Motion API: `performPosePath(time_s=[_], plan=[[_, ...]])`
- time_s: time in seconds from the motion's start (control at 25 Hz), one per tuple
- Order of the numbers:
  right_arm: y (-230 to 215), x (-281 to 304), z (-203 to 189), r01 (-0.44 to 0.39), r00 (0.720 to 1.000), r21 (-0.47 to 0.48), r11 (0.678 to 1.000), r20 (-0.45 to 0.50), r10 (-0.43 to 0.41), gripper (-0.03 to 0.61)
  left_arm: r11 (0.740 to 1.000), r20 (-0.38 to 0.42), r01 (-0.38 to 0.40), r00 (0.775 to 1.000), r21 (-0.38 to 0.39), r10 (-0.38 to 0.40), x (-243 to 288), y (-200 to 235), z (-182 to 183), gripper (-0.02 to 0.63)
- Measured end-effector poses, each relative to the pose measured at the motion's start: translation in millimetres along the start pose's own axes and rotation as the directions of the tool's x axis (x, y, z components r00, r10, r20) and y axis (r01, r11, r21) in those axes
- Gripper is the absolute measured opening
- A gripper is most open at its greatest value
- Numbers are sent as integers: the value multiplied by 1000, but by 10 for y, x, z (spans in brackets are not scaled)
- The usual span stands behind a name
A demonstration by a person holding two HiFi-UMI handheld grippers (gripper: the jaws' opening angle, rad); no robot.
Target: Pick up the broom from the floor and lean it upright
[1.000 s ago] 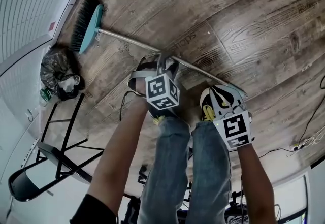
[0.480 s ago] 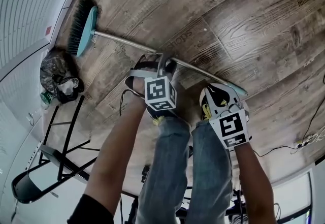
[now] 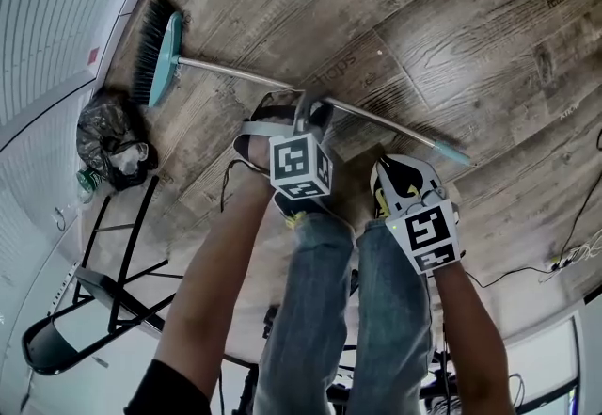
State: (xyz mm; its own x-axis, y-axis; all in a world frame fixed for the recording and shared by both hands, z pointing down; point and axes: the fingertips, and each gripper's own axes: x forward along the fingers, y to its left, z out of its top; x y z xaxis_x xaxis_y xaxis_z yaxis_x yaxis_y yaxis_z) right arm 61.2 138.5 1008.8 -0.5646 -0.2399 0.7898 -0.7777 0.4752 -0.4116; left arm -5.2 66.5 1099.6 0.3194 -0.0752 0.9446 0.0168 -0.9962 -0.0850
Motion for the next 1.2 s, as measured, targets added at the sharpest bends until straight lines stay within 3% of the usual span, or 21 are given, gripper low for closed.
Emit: performPosePath(time_s=[0.4,0.52,0.6,0.72,1.0,1.08,1.2], plan=[[8,-325,377,15,997,126,992,72,-24,20,995,102,-69,992,-75,77,-635,480,297,132],[-35,-428,532,-7,988,220,976,150,-27,25,992,126,-82,988,-96,94,-815,594,323,130],[-128,-502,641,-22,976,328,945,213,-51,62,989,140,-88,985,-116,104,-912,673,329,129],[-275,-629,824,-73,941,477,876,323,-98,149,985,153,-97,981,-145,119,-1032,775,327,129],[-519,-981,1329,-226,799,616,754,561,-218,160,970,190,-104,971,-219,146,-1272,925,359,129],[-535,-1041,1417,-226,780,626,747,575,-246,160,967,195,-102,969,-232,150,-1336,958,385,129],[-530,-1142,1588,-202,767,603,772,587,-258,159,963,212,-103,964,-249,158,-1476,1016,454,129]])
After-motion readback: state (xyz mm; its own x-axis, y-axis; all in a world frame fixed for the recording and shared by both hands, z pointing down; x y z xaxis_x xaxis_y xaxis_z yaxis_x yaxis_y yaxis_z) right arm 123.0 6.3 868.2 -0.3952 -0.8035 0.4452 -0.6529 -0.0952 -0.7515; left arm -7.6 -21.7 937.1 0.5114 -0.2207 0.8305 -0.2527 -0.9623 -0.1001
